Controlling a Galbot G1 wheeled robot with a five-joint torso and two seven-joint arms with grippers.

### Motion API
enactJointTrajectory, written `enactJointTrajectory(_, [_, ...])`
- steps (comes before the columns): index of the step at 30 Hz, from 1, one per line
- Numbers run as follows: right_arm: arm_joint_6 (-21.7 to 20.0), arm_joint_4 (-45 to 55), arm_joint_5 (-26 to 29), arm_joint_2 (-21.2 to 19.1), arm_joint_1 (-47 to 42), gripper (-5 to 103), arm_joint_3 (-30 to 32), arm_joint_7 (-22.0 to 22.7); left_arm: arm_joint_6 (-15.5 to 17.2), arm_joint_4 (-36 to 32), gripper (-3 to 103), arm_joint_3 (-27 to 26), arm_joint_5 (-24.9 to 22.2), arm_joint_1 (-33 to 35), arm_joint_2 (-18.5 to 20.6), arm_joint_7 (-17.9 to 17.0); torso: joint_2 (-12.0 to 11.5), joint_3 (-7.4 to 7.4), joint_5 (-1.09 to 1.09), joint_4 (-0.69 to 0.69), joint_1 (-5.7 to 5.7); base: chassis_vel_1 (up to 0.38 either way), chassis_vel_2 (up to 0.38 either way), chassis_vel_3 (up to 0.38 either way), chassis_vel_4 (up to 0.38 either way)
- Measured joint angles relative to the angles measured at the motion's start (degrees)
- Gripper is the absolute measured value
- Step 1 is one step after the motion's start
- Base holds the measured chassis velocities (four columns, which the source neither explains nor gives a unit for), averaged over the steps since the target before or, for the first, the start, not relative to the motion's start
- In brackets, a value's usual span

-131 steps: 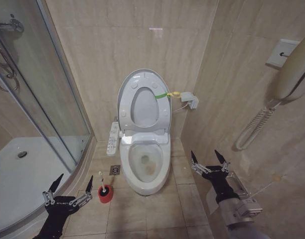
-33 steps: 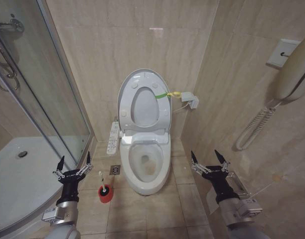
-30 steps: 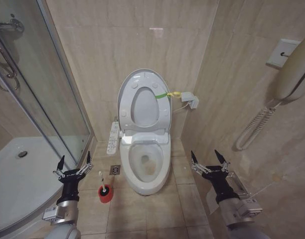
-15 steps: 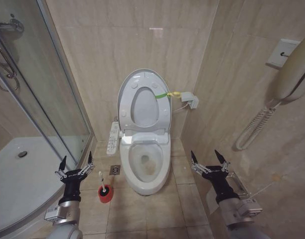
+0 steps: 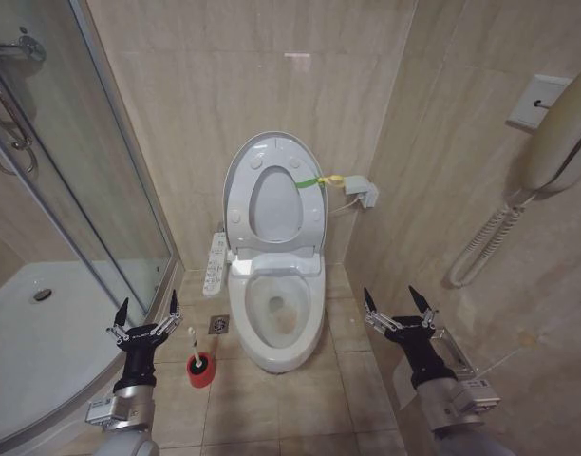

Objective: Open the toilet lid, clean the toilet bowl with a toilet brush, close the toilet lid, and flush.

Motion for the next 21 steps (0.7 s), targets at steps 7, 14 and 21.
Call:
enactJointTrajectory(7, [0.0, 0.0, 0.0, 0.0, 0.0, 100, 0.0, 0.0, 0.0, 0.6, 100, -0.1, -0.1, -0.8, 0.2, 0.0, 0.0, 0.02, 0.01, 0.00, 0.04, -0.071, 0.041, 0.058, -0.055])
enactJointTrajectory(14, [0.0, 0.0, 0.0, 0.0, 0.0, 100, 0.0, 0.0, -0.3, 5.4, 100, 0.8, -1.2, -2.7, 0.6, 0.1, 0.0, 0.01, 0.01, 0.00, 0.02, -0.003, 0.008, 0.007, -0.007])
enactJointTrajectory(21, [0.0, 0.0, 0.0, 0.0, 0.0, 100, 0.0, 0.0, -1.8, 19.2, 100, 1.7, -1.5, -7.9, 1.6, 0.5, 0.0, 0.00, 0.01, 0.00, 0.00, 0.000, 0.000, 0.000, 0.000])
